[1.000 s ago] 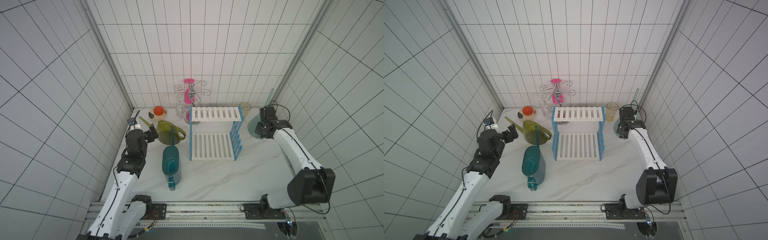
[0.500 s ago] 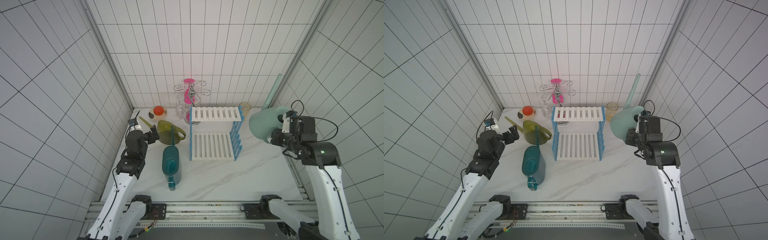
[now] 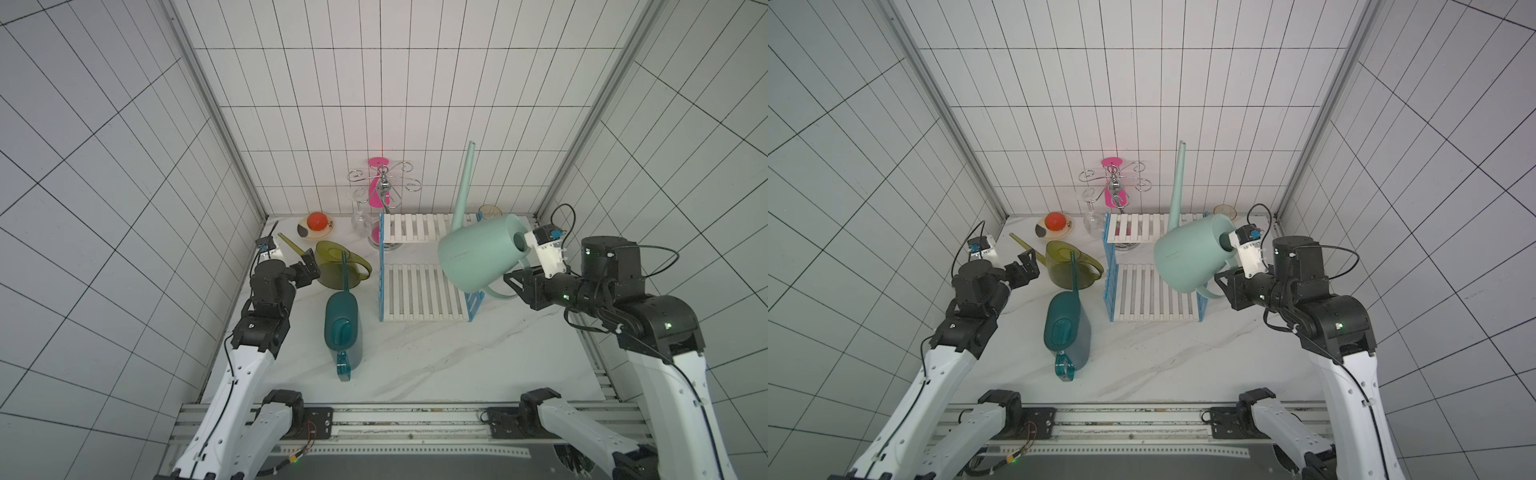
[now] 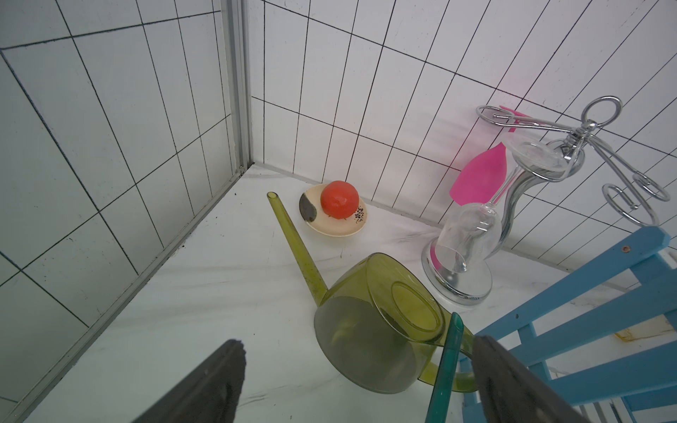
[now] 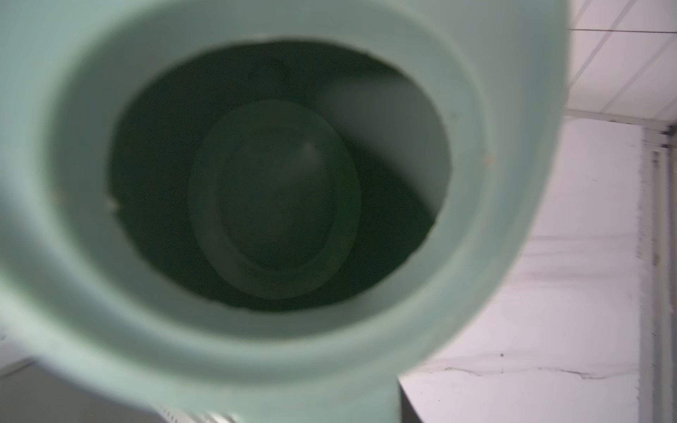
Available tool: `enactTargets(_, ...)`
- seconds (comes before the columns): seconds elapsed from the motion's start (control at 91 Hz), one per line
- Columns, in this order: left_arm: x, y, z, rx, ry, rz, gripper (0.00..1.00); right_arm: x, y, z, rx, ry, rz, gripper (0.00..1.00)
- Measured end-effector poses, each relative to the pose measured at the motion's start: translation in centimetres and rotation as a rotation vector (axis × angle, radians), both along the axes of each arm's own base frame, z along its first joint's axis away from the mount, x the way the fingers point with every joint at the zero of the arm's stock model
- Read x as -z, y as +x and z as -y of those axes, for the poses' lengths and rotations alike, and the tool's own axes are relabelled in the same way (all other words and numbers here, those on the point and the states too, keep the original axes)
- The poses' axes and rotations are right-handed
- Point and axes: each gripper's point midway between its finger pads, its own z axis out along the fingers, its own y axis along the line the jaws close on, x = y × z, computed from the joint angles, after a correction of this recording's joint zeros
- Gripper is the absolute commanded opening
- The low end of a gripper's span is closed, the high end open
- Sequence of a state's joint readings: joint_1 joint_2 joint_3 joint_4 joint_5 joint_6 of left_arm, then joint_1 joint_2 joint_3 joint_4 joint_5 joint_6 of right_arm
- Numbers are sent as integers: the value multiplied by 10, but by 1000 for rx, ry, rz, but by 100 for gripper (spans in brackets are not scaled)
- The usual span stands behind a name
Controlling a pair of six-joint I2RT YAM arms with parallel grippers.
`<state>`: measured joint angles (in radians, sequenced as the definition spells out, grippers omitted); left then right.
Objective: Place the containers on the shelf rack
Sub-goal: 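Place the container on the shelf.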
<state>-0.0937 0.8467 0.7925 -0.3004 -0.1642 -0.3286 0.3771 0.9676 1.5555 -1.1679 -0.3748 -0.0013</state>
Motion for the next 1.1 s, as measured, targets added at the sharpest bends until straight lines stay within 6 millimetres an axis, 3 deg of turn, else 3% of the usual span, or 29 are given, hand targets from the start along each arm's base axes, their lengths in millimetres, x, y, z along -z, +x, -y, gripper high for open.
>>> enactTargets(0.11, 2, 1, 0, 0, -4, -5, 98, 15, -14, -19, -143, -31, -9, 0)
enactTargets(0.363, 2, 1, 0, 0, -1, -6, 98, 70, -45, -60, -461, -198, -49, 0)
enactTargets(0.528, 2, 1, 0, 1, 4, -6, 98, 112, -50, -78, -574, -333, -121, 0)
enactTargets(0.682, 2, 1, 0, 2, 8, -6, 98, 138, -48, -72, -572, -414, -158, 0)
enactTargets(1.099, 2, 1, 0, 3, 6, -6, 98, 157, -52, -35, -436, -448, -191, 0)
